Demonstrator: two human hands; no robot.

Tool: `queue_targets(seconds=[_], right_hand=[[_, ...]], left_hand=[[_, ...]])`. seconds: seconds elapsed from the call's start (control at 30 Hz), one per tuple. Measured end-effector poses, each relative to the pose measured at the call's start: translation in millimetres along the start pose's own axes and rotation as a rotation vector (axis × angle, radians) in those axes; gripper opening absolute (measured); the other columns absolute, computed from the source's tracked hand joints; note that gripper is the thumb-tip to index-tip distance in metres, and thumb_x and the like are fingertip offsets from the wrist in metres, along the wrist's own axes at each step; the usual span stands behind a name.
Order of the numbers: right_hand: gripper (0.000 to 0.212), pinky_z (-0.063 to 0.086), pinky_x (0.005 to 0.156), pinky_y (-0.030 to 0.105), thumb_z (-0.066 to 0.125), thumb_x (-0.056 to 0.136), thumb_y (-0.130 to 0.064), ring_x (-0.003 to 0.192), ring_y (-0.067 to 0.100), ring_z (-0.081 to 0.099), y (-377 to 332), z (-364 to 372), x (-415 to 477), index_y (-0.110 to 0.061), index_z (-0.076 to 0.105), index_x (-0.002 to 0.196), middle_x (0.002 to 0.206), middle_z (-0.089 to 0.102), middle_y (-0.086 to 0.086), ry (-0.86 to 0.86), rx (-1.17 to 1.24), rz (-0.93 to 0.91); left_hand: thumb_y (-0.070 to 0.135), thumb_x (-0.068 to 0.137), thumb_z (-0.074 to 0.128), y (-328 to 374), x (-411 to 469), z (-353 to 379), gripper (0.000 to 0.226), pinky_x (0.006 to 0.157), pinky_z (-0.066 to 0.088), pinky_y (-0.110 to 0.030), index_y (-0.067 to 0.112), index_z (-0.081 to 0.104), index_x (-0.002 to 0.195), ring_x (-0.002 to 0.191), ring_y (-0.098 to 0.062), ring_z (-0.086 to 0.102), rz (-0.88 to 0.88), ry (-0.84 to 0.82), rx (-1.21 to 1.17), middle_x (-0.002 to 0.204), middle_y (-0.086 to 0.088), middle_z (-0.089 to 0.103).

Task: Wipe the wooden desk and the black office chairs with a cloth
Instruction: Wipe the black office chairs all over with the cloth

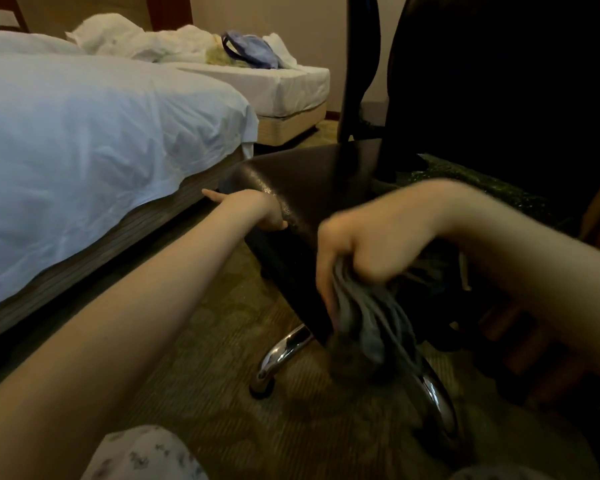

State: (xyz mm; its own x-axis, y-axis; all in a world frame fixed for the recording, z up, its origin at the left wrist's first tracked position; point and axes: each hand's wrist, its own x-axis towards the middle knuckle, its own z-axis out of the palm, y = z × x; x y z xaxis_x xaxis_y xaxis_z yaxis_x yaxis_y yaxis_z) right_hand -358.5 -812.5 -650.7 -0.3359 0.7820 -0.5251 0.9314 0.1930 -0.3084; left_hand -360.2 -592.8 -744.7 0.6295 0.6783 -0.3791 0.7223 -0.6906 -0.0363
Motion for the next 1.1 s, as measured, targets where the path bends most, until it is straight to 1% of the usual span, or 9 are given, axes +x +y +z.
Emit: queue_targets(seconds=[0.17,0.23,0.37,0.53,0.63,0.73,0.9,1.0,1.1], right_hand=[[0.042,0.046,0.092,0.038,0.047,0.080,-0.003,0.106,0.023,0.057,31.5,-4.9,37.9,-0.022,0.065,0.112,0.108,0.065,0.006,0.672,-0.296,0.370],[0.039,0.037,0.091,0.043,0.047,0.085,-0.012,0.112,0.028,0.047,40.7,8.1,65.3,-0.021,0.058,0.122,0.115,0.057,0.008,0.604,-0.415,0.463],[0.037,0.031,0.078,0.035,0.048,0.087,-0.016,0.107,0.027,0.045,35.0,15.9,59.8,-0.022,0.058,0.121,0.082,0.039,-0.004,0.454,-0.478,0.354],[0.007,0.037,0.088,0.039,0.052,0.089,-0.022,0.090,0.021,0.052,-24.0,51.1,38.4,-0.017,0.055,0.088,0.070,0.032,-0.008,-0.023,-0.535,0.144],[0.016,0.038,0.069,0.020,0.047,0.094,-0.019,0.064,0.006,0.039,-47.0,62.0,24.1,-0.020,0.049,0.078,0.073,0.036,-0.008,-0.219,-0.343,0.147],[0.019,0.037,0.047,0.014,0.046,0.091,-0.013,0.063,0.011,0.046,-39.0,49.1,7.7,-0.013,0.061,0.103,0.073,0.044,-0.006,-0.067,-0.278,0.189],[0.042,0.047,0.089,0.025,0.045,0.076,0.003,0.086,0.005,0.059,3.8,21.3,-4.2,-0.028,0.068,0.094,0.084,0.063,-0.014,0.441,-0.201,0.247],[0.050,0.045,0.096,0.029,0.043,0.074,0.007,0.101,0.011,0.062,33.1,25.6,-12.7,-0.022,0.072,0.101,0.100,0.069,-0.005,0.607,-0.139,0.324],[0.054,0.046,0.095,0.025,0.043,0.071,0.013,0.101,0.004,0.063,43.8,40.6,-33.2,-0.033,0.069,0.079,0.101,0.072,-0.003,0.611,0.043,0.247]], left_hand=[[0.035,0.088,0.052,-14.0,18.3,-1.7,0.025,0.104,0.031,-0.061,0.021,0.057,0.108,0.118,-0.040,0.045,0.075,0.050,-0.058,0.129,-0.010,0.051],[0.035,0.083,0.052,-22.0,28.1,-1.7,0.014,0.099,0.036,-0.063,0.023,0.059,0.084,0.107,-0.041,0.052,0.060,0.115,-0.094,0.115,-0.013,0.059],[0.054,0.077,0.056,-24.4,15.0,-1.6,0.031,0.099,0.035,-0.065,0.023,0.057,0.075,0.106,-0.041,0.053,0.056,0.092,-0.142,0.105,-0.012,0.061],[0.059,0.086,0.051,-6.9,-21.1,-3.9,0.059,0.100,0.008,-0.077,0.024,0.045,0.133,0.135,-0.041,0.027,-0.049,0.153,-0.046,0.145,-0.008,0.038],[0.063,0.087,0.043,3.5,-34.0,-12.4,0.069,0.100,0.002,-0.077,0.026,0.031,0.144,0.141,-0.041,0.013,-0.055,0.142,-0.046,0.155,-0.007,0.020],[0.071,0.084,0.040,13.5,-33.9,-14.6,0.078,0.097,0.002,-0.078,0.030,0.023,0.148,0.143,-0.039,0.003,-0.078,0.148,-0.004,0.158,-0.006,0.010],[0.060,0.088,0.044,29.8,-40.9,-14.5,0.072,0.103,0.009,-0.072,0.015,0.033,0.144,0.140,-0.041,0.016,-0.116,0.184,0.073,0.153,-0.015,0.022],[0.060,0.087,0.048,30.2,-42.5,-12.2,0.078,0.108,0.020,-0.061,0.011,0.029,0.145,0.138,-0.041,0.023,-0.122,0.199,0.064,0.152,-0.017,0.025],[0.057,0.085,0.054,28.7,-40.6,-11.8,0.077,0.107,0.029,-0.053,0.009,0.035,0.142,0.133,-0.040,0.032,-0.079,0.244,0.040,0.147,-0.017,0.033]])
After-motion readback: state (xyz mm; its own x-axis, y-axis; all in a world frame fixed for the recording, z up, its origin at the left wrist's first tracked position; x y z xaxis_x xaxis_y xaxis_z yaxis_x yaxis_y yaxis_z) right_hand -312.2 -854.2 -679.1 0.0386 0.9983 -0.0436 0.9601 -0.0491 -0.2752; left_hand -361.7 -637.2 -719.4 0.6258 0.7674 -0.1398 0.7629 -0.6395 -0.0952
